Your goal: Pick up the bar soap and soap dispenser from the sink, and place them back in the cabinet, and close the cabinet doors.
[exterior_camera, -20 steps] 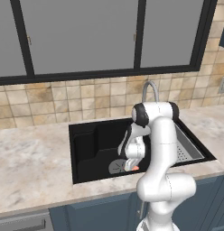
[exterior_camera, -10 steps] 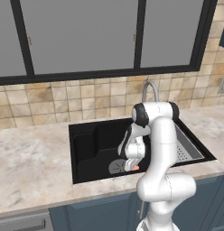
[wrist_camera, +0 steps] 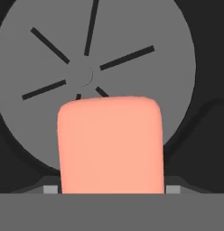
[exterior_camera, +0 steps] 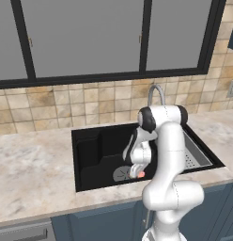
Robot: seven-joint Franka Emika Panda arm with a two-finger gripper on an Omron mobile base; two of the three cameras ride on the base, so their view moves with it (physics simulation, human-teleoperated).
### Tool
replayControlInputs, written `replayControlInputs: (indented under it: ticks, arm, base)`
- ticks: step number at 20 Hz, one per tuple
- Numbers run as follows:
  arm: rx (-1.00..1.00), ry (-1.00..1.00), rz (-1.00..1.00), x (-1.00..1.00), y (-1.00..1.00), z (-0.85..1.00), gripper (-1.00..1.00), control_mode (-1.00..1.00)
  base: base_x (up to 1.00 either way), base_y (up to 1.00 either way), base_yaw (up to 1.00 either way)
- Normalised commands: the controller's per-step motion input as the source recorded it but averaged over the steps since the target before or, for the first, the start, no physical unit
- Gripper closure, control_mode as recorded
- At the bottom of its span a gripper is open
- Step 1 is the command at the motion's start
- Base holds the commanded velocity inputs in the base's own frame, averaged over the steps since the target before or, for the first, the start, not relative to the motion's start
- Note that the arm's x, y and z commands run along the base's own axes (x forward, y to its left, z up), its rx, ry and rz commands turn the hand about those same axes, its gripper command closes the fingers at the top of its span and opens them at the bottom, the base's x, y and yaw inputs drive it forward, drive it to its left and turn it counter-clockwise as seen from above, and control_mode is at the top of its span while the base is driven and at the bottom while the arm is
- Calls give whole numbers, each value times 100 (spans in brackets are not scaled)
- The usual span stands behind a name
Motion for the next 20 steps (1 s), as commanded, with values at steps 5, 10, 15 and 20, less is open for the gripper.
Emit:
replayControlInputs:
  ticks: [5,10,15,20]
  arm:
    - [0,0,0,0,0,23,100,-100]
    - [0,0,0,0,0,25,100,-100]
    - [0,0,0,0,0,34,100,-100]
    - [0,0,0,0,0,31,100,-100]
  base:
    - [0,0,0]
    - [0,0,0]
    - [0,0,0]
    - [0,0,0]
